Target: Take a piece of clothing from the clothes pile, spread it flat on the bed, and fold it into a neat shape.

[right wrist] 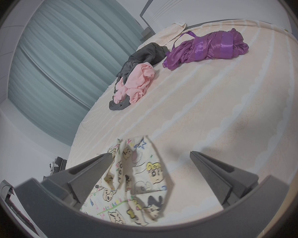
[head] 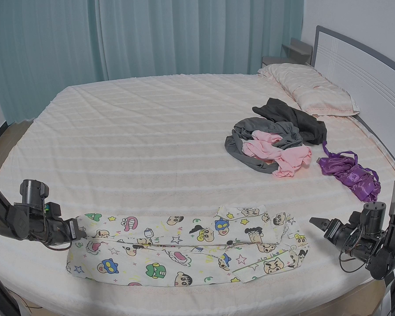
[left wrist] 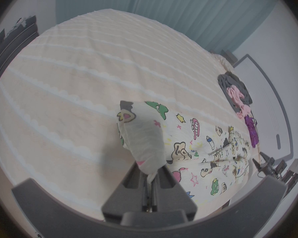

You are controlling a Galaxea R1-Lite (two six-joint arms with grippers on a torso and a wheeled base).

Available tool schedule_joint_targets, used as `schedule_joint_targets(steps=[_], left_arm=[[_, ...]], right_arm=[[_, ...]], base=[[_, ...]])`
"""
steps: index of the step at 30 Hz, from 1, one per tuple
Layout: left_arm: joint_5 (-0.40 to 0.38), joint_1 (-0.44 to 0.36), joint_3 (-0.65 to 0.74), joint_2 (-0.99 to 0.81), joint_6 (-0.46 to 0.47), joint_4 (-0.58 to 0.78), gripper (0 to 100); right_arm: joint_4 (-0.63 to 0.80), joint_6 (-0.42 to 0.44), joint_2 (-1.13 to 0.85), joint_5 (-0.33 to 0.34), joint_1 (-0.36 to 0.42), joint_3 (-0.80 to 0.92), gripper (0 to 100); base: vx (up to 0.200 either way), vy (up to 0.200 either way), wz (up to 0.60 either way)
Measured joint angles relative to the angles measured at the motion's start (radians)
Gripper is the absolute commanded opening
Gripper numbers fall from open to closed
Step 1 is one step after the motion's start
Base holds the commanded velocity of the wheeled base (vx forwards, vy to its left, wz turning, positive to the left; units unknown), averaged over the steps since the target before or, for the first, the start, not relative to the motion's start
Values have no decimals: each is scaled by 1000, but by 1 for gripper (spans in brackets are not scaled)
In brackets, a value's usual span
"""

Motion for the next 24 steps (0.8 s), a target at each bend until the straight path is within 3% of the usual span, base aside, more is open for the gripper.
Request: schedule_joint_targets(steps=[12, 16, 21, 24], left_arm=[[-96, 314, -126, -61, 110, 203, 0], [-118, 387, -189, -76, 125, 298, 0], [-100, 364, -209, -107, 111, 350, 0], [-50, 277, -209, -134, 55, 361, 0]], right_arm=[[0, 0, 9, -1, -7, 0, 100], [0, 0, 10, -2, -8, 0, 100], [0, 0, 10, -3, -8, 0, 100], [0, 0, 9, -4, -8, 0, 100]], base=[[0, 0, 0], [0, 0, 0], [0, 0, 0], [0, 0, 0]])
